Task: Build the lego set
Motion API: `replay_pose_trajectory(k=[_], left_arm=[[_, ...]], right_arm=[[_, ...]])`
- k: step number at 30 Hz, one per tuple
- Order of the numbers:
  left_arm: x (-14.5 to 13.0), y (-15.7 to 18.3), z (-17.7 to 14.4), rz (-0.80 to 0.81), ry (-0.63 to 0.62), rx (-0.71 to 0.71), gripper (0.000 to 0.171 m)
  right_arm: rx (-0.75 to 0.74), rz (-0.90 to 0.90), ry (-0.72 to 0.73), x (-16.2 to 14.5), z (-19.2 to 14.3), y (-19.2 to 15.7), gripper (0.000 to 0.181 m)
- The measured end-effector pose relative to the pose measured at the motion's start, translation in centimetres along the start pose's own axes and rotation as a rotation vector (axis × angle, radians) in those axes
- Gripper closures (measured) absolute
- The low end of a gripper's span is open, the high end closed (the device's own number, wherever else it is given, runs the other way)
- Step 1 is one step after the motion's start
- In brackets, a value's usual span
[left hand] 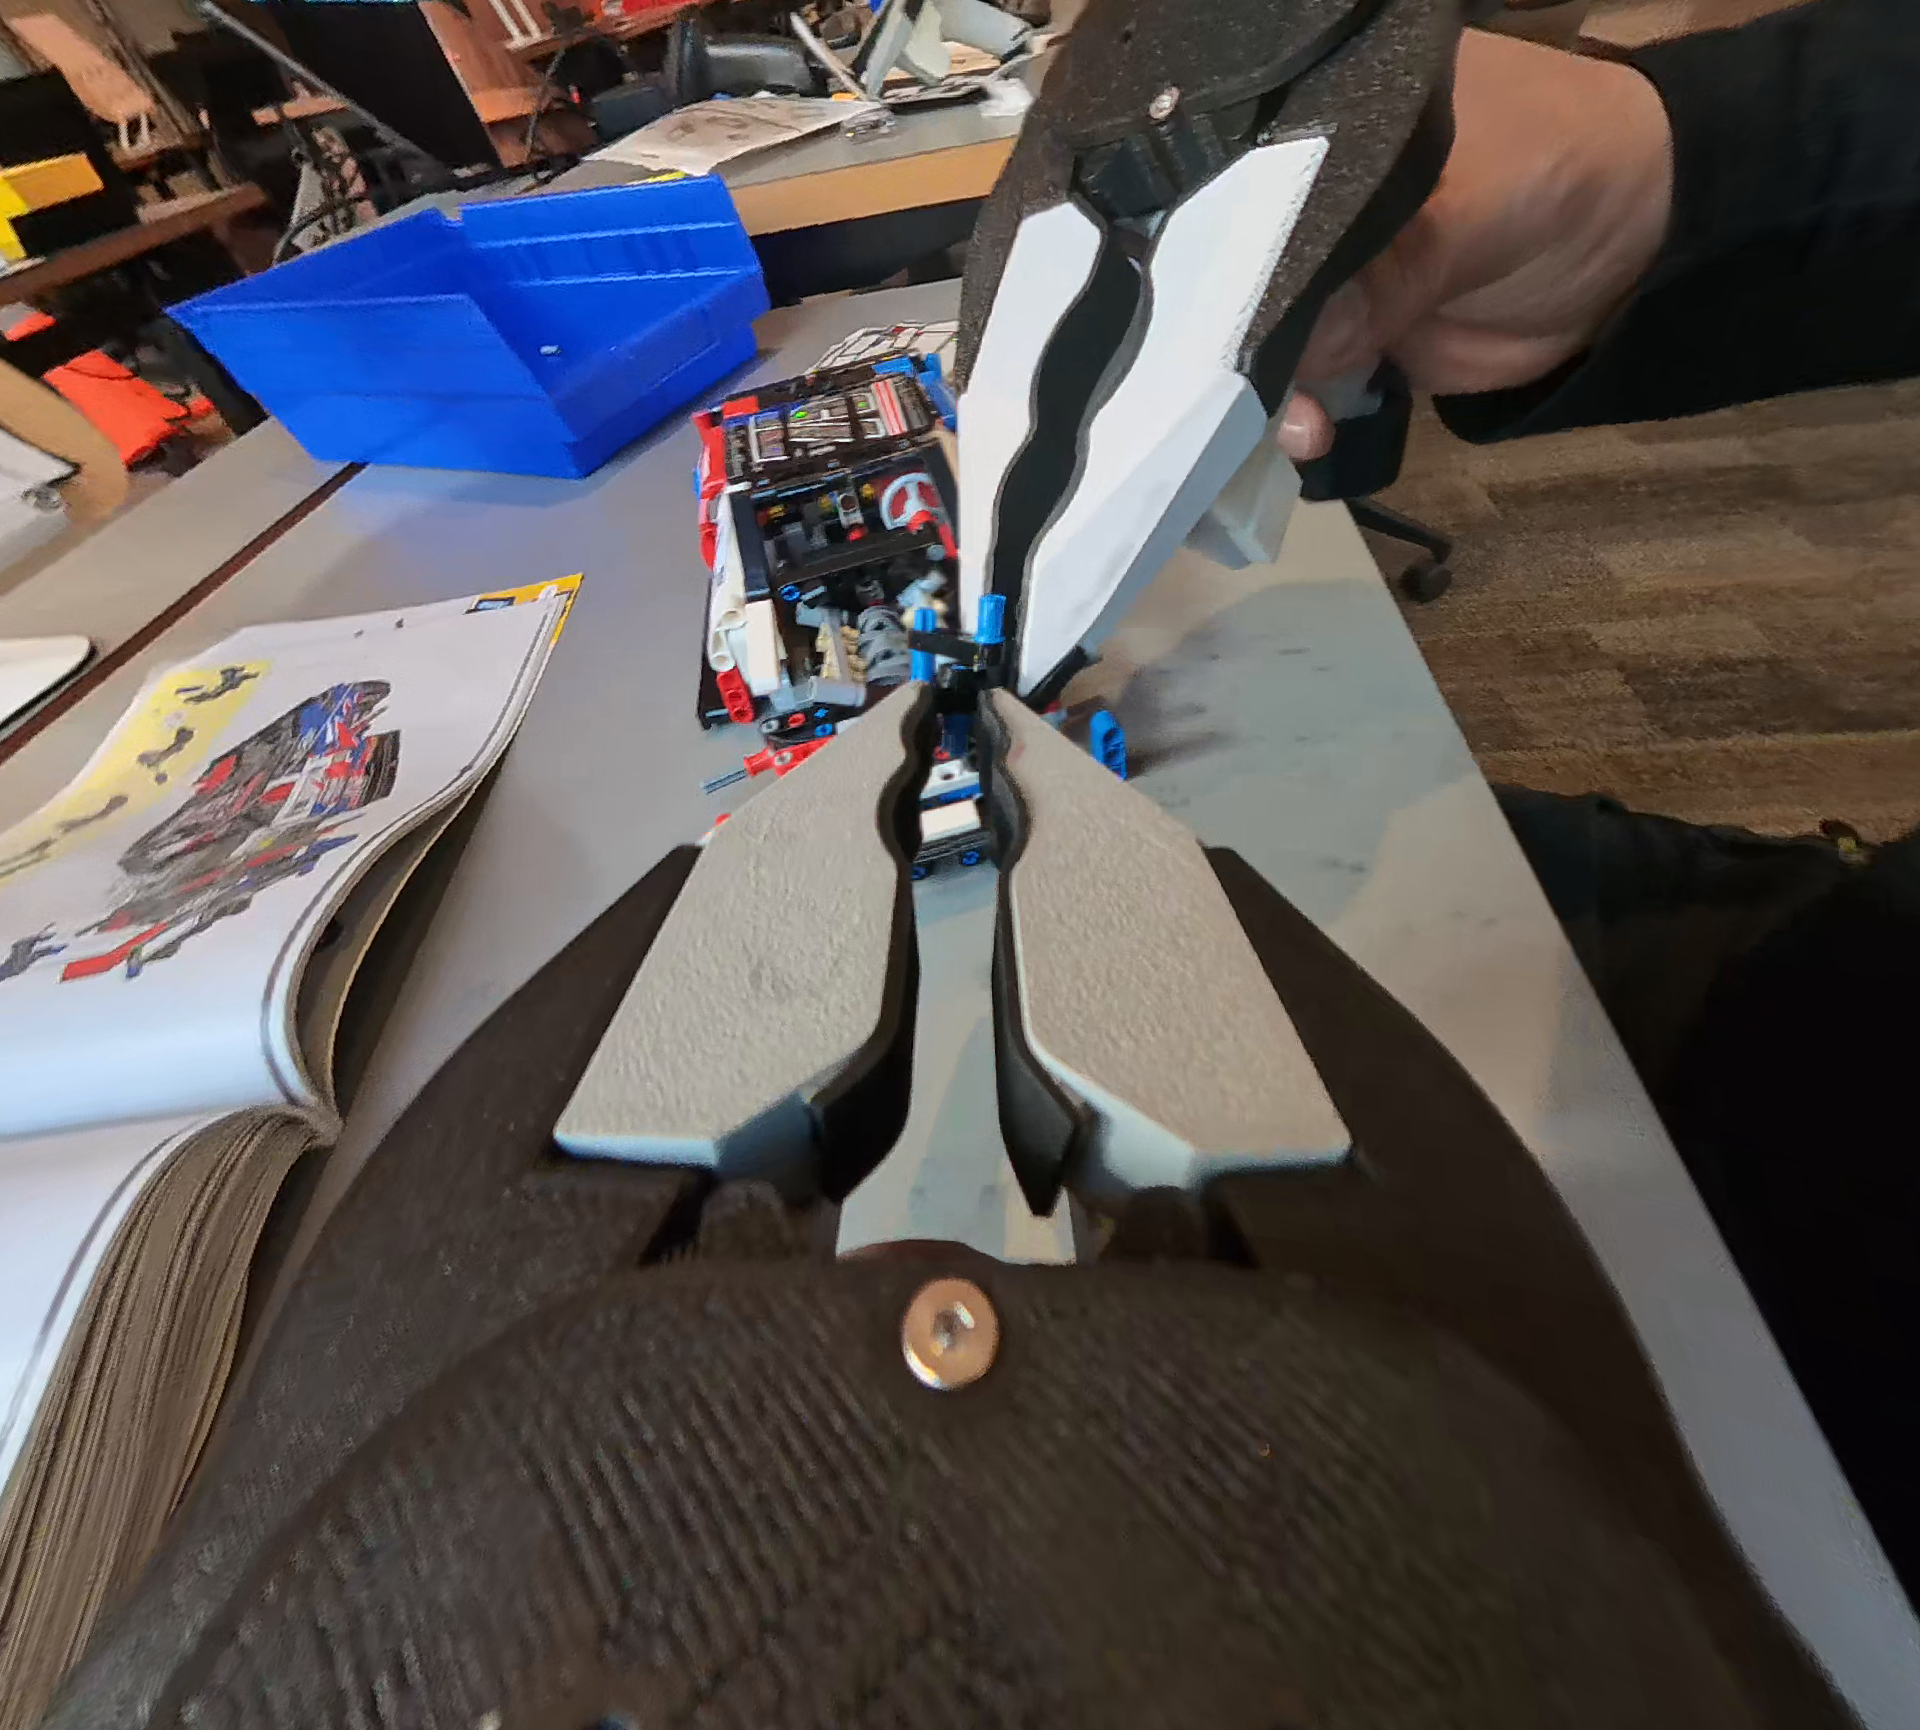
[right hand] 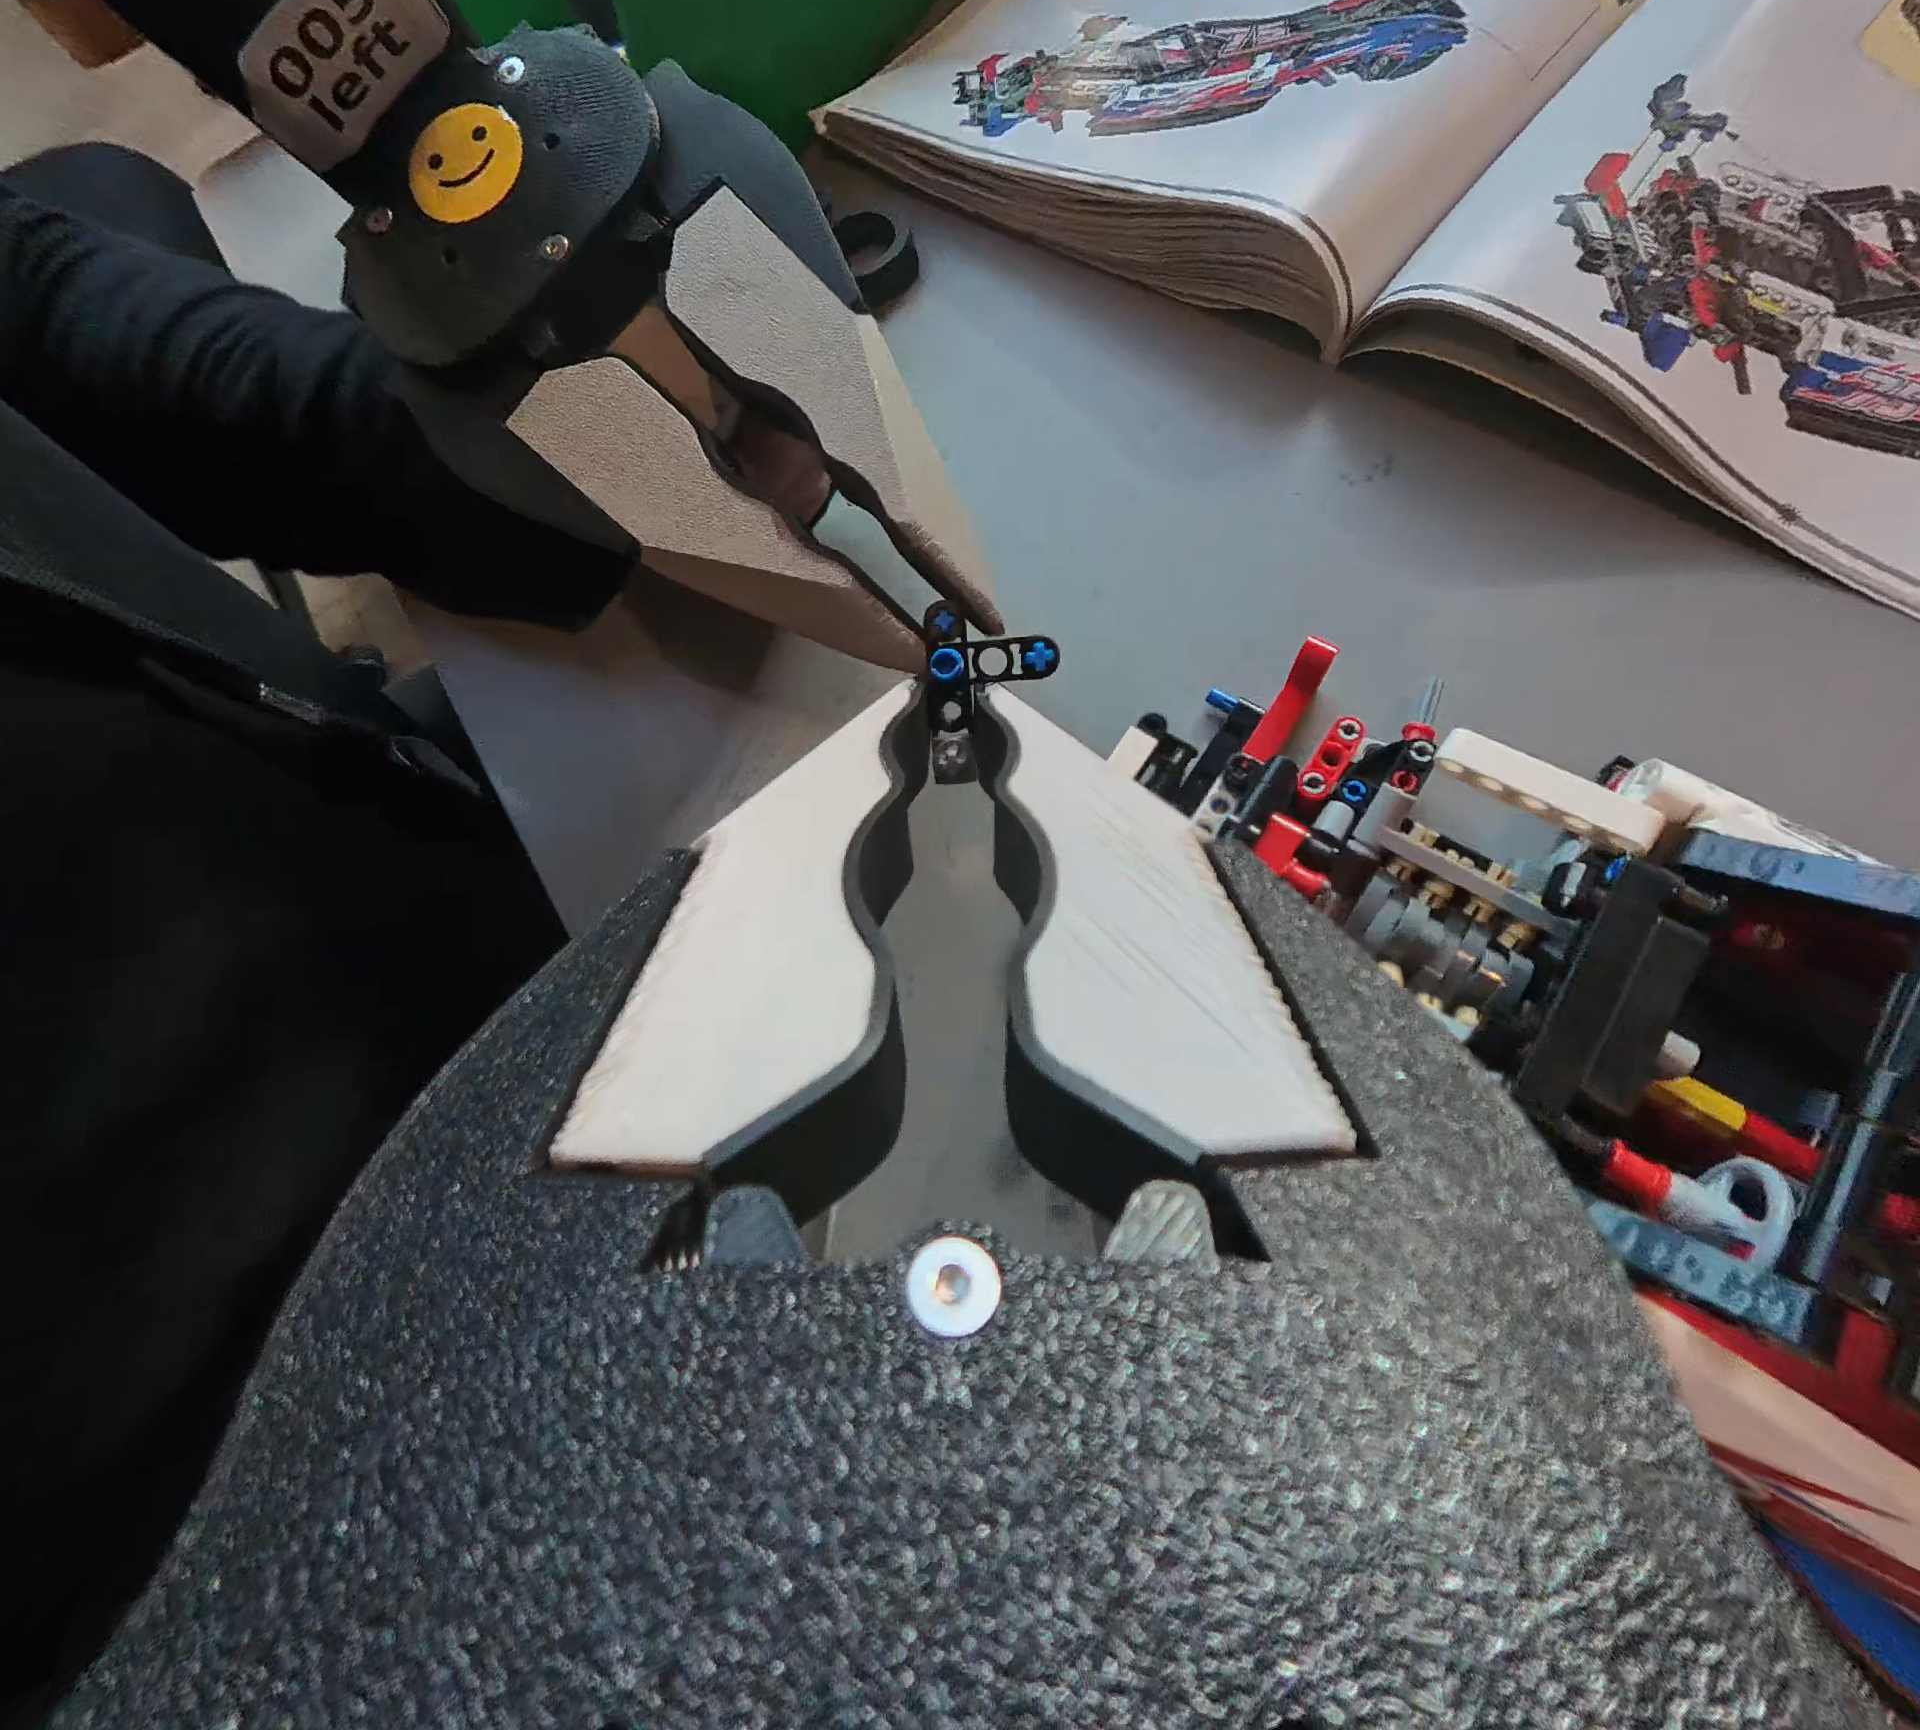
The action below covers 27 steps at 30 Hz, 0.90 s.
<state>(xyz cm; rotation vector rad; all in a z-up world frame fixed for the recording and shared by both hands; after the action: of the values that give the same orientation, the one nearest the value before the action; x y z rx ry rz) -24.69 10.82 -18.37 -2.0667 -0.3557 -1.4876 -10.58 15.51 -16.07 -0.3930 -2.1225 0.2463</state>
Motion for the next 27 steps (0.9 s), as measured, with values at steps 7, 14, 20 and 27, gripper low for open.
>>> replay_pose_trajectory(k=[7,14,20,27], left_arm=[[-1.2,-1.4,0.2,-0.162,-0.047,-0.012,0.145],[-2.4,-2.9,0.0,-0.197,-0.16,0.019,0.138],[-3.3,-3.9,0.8,-0.317,-0.228,-0.101,0.134],[-3.5,-2.9,3.1,-0.28,-0.347,-0.28,0.129]], right_arm=[[-0.03,0.067,0.048,0.6,-0.2,1.8,0.174],[-0.084,0.208,0.094,-0.3,-2.2,4.2,0.174],[0.026,0.398,0.155,-1.7,-3.6,5.4,0.174],[0.196,0.562,0.184,-2.3,-5.9,5.8,0.174]])
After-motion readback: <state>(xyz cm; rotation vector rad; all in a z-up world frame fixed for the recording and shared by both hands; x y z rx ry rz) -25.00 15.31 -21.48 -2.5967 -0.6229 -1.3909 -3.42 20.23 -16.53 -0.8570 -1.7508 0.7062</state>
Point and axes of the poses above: each gripper's, where its closed fingertips meet, z out along the fingers, x out of its top, y = z × x across the jaws, the point moved 9 cm from there along -z, back along the fingers, and after that the axes turned 8 degrees about z, right-handed, at the moved point
